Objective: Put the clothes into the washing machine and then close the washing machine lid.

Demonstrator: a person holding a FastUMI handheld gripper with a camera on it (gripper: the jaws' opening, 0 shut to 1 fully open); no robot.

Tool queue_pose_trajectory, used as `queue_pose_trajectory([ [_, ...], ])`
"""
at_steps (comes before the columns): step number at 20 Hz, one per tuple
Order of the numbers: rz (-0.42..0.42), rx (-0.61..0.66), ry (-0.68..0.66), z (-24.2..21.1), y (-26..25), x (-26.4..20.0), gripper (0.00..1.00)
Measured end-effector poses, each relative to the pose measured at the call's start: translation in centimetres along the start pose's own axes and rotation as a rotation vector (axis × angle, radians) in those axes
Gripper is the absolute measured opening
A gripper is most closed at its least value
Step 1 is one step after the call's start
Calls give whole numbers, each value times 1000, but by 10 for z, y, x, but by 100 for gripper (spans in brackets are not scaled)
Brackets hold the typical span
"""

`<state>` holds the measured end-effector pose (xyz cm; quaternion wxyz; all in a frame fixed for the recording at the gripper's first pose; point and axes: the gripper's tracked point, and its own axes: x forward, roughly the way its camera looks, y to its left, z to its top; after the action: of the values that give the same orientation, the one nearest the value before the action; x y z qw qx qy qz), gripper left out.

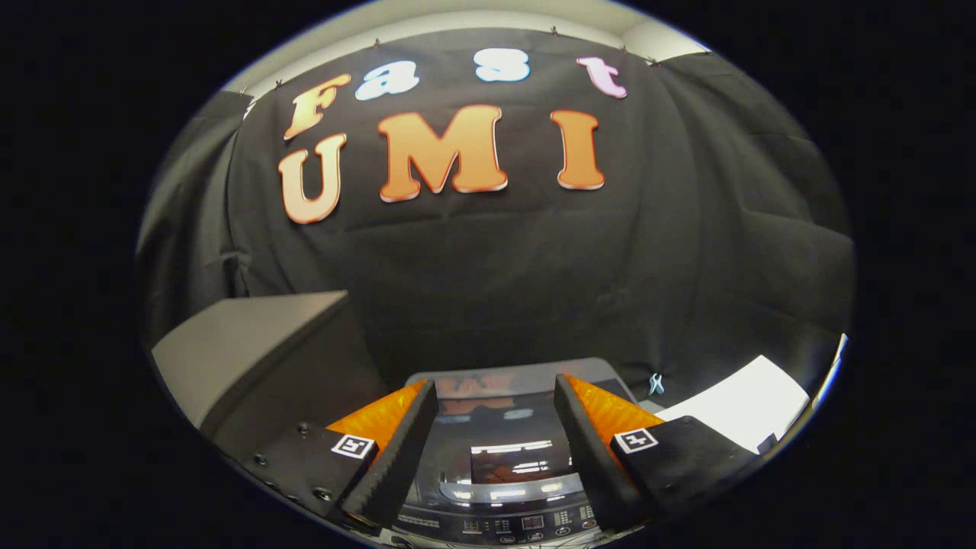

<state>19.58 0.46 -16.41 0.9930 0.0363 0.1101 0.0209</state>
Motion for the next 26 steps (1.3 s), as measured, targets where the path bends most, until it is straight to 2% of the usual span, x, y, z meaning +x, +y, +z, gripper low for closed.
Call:
queue_pose_trajectory([
  [4, -75, 18, -93, 59, -1, -49, 98],
  [8, -73, -4, -157, 93, -3, -103, 98],
  [14, -25, -8, -190, 105, -25, -182, 98],
  [20, -19, -38, -225, 97, -65, -247, 98],
  [26, -23, -34, -267, 101, -89, -292, 98],
])
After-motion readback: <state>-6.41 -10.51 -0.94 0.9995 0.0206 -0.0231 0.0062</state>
